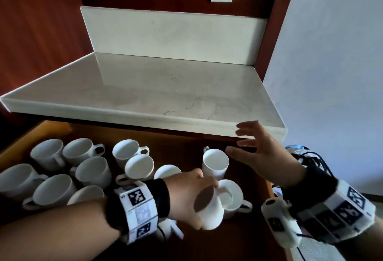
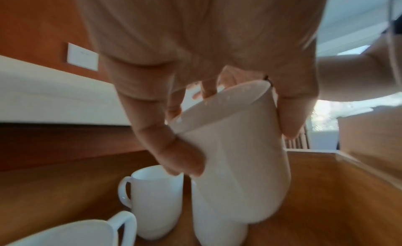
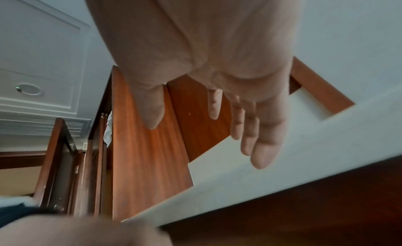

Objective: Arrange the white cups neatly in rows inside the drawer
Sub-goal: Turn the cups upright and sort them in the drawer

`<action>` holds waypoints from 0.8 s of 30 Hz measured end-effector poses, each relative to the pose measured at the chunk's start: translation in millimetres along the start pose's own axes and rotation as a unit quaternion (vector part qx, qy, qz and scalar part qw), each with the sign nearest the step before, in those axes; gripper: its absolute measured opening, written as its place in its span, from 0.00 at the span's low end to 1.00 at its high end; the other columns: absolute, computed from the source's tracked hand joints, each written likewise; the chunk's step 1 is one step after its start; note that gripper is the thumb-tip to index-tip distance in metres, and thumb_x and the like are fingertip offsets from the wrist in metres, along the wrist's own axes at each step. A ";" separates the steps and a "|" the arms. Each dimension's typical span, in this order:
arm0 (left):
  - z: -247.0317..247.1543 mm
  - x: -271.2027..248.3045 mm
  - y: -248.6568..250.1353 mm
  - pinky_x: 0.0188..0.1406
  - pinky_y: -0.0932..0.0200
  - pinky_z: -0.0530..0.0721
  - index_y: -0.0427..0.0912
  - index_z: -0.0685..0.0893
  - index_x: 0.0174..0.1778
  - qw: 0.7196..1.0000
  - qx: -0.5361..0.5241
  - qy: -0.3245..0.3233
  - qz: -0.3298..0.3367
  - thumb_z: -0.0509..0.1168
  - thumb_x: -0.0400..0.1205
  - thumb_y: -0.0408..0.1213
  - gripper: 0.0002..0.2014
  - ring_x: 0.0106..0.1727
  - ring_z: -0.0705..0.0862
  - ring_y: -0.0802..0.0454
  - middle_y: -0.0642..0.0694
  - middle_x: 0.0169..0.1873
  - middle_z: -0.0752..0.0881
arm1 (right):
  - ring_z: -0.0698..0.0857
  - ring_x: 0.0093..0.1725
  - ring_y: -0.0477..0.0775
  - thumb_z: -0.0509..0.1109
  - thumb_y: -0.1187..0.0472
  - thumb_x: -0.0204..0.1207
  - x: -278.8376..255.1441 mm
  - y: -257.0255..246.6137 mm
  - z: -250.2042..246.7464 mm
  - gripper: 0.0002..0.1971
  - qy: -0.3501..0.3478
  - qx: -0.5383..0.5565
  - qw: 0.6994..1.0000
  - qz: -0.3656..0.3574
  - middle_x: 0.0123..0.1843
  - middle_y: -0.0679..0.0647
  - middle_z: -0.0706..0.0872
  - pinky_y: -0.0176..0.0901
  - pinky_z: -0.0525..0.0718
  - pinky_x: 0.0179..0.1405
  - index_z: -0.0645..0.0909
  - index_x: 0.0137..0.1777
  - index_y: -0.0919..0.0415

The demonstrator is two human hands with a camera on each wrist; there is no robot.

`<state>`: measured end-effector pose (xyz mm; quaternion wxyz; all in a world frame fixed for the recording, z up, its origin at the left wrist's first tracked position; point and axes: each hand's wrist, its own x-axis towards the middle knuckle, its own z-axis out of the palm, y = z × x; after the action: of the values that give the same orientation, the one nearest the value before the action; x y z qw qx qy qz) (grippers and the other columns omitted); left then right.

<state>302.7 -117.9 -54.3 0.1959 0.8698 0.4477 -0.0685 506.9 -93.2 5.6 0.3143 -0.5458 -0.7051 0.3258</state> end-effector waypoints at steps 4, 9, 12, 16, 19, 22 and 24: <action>15.6 7.7 13.7 0.39 0.54 0.78 0.59 0.62 0.71 0.996 0.043 -0.075 0.006 0.76 0.67 0.50 0.40 0.51 0.80 0.44 0.46 0.59 0.71 | 0.83 0.60 0.45 0.78 0.48 0.67 -1.7 0.7 1.8 0.30 -0.012 -0.013 1.000 -0.001 0.65 0.45 0.79 0.49 0.83 0.61 0.68 0.66 0.45; 28.8 15.6 24.7 0.46 0.47 0.80 0.55 0.64 0.71 0.989 0.080 -0.122 0.011 0.76 0.69 0.45 0.37 0.58 0.77 0.37 0.42 0.61 0.70 | 0.82 0.62 0.46 0.77 0.48 0.68 -5.2 3.8 8.5 0.30 -0.027 -0.043 0.999 0.001 0.68 0.45 0.78 0.52 0.84 0.60 0.68 0.68 0.45; 37.9 21.3 26.9 0.47 0.45 0.79 0.53 0.65 0.72 0.984 0.099 -0.145 0.013 0.77 0.70 0.43 0.37 0.61 0.75 0.34 0.39 0.64 0.69 | 0.81 0.63 0.45 0.76 0.48 0.68 -5.7 5.6 10.3 0.30 -0.039 -0.053 0.998 0.000 0.69 0.45 0.77 0.51 0.85 0.60 0.68 0.68 0.46; 45.4 28.7 28.5 0.42 0.44 0.79 0.51 0.65 0.71 0.980 0.120 -0.156 0.015 0.78 0.69 0.40 0.37 0.61 0.73 0.33 0.39 0.65 0.67 | 0.81 0.63 0.44 0.76 0.47 0.69 -4.8 8.3 11.9 0.30 -0.043 -0.063 0.997 -0.009 0.69 0.44 0.77 0.50 0.85 0.59 0.68 0.68 0.45; 49.2 31.1 26.0 0.44 0.44 0.80 0.48 0.69 0.70 0.982 0.114 -0.147 0.025 0.78 0.70 0.43 0.35 0.61 0.75 0.33 0.37 0.64 0.70 | 0.81 0.63 0.41 0.76 0.47 0.69 -2.4 9.6 15.7 0.28 -0.044 -0.066 0.997 -0.014 0.68 0.43 0.77 0.47 0.86 0.57 0.68 0.67 0.44; 43.4 25.2 20.6 0.54 0.42 0.82 0.49 0.66 0.74 0.988 0.081 -0.131 0.022 0.78 0.68 0.54 0.41 0.62 0.78 0.35 0.39 0.64 0.72 | 0.81 0.63 0.43 0.76 0.46 0.68 -0.7 9.9 22.7 0.28 -0.062 -0.072 0.995 -0.024 0.68 0.42 0.76 0.50 0.86 0.57 0.69 0.66 0.45; 28.7 14.7 14.6 0.56 0.44 0.81 0.56 0.59 0.77 0.991 0.052 -0.122 -0.007 0.74 0.67 0.63 0.46 0.62 0.79 0.39 0.43 0.65 0.70 | 0.80 0.64 0.44 0.76 0.46 0.69 0.6 9.8 27.7 0.28 -0.078 -0.079 0.993 -0.032 0.68 0.42 0.76 0.49 0.86 0.57 0.69 0.66 0.47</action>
<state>324.7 -126.0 -80.7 0.2030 0.8610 0.4222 -0.1982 490.1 -94.0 -18.6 0.2246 -0.5193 -0.7681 0.2999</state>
